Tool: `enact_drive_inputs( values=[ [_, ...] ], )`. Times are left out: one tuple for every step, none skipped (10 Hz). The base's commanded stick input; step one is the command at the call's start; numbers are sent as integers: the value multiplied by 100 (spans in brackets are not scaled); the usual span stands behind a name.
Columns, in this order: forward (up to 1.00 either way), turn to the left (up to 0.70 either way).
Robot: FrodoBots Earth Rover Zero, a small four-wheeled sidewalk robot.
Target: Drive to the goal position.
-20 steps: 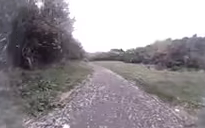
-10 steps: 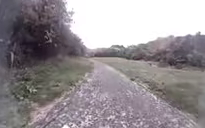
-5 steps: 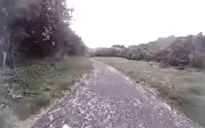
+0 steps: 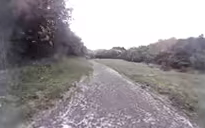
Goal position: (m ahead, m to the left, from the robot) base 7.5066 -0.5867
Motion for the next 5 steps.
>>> enact_drive_inputs(
  values=[
    [85,0],
    [85,0],
    [85,0],
    [85,0],
    [85,0]
  ],
)
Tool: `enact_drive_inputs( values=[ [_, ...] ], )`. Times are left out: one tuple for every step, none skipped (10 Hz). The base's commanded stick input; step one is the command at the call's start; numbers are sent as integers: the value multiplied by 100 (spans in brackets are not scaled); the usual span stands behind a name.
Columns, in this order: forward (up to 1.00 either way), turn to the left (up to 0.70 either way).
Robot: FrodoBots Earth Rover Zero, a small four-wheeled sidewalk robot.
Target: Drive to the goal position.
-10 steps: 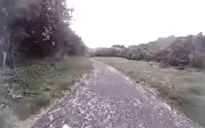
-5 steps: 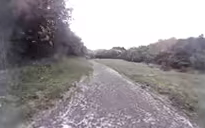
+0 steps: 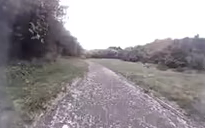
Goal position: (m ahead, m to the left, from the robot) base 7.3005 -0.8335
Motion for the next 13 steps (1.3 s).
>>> enact_drive_inputs(
  values=[
    [85,0],
    [85,0],
    [85,0],
    [85,0],
    [85,0],
    [85,0],
    [85,0],
    [85,0],
    [85,0],
    [85,0],
    [85,0],
    [85,0],
    [85,0]
  ],
)
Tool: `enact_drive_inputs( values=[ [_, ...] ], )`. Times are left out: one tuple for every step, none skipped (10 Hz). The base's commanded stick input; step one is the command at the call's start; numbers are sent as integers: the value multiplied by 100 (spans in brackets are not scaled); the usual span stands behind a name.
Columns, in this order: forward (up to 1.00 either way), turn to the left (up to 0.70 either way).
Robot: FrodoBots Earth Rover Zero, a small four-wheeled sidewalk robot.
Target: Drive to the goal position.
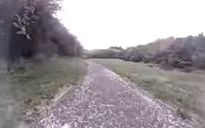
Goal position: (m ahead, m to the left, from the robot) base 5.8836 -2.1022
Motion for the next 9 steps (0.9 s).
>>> enact_drive_inputs(
  values=[
    [85,0],
    [85,0],
    [85,0],
    [85,0],
    [85,0],
    [85,0],
    [85,0],
    [85,0],
    [85,0]
  ],
)
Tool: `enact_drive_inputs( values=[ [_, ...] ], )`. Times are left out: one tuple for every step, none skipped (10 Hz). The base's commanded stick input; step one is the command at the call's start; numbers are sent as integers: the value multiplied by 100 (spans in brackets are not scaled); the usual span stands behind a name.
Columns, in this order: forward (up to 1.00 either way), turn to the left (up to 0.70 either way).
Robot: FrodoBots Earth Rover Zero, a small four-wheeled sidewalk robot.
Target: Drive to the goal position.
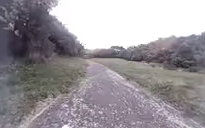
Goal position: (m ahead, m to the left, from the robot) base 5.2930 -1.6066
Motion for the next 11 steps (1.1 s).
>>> enact_drive_inputs(
  values=[
    [85,0],
    [85,0],
    [85,0],
    [85,0],
    [85,0],
    [85,0],
    [85,0],
    [85,0],
    [85,0],
    [85,0],
    [85,0]
  ],
)
